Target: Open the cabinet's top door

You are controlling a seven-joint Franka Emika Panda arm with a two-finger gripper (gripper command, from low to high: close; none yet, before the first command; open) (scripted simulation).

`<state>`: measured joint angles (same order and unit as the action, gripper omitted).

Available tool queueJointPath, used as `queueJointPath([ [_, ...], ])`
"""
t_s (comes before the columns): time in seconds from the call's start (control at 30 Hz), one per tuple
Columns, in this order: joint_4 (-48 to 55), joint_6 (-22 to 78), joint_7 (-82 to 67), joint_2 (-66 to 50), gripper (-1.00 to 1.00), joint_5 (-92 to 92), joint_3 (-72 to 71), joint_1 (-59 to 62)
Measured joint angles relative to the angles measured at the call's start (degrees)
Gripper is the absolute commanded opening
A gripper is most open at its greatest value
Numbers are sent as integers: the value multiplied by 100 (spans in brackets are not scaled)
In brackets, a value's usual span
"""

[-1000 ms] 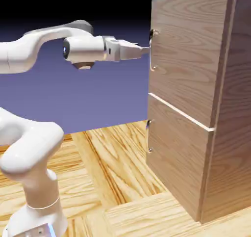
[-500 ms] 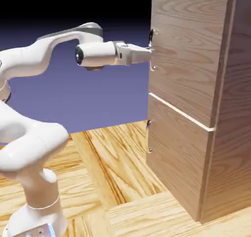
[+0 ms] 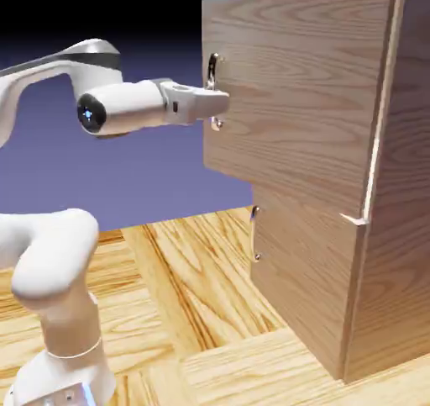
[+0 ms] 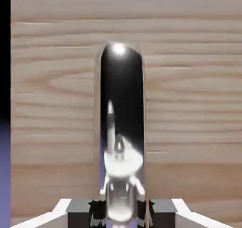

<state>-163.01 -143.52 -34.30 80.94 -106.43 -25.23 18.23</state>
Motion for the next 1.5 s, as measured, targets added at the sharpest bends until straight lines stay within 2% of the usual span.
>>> queueJointPath([
  [0.4,-606,1638,270,879,-100,2429,2492,-398],
  [0.83,-82,3621,128,606,-100,4725,5192,-501],
  [0.9,-11,3583,286,679,-100,5193,5518,-828],
  [1.2,-277,1965,1657,1953,-100,6905,5932,-2696],
  [1.5,1258,4113,1625,1745,-100,7992,7494,-3432],
])
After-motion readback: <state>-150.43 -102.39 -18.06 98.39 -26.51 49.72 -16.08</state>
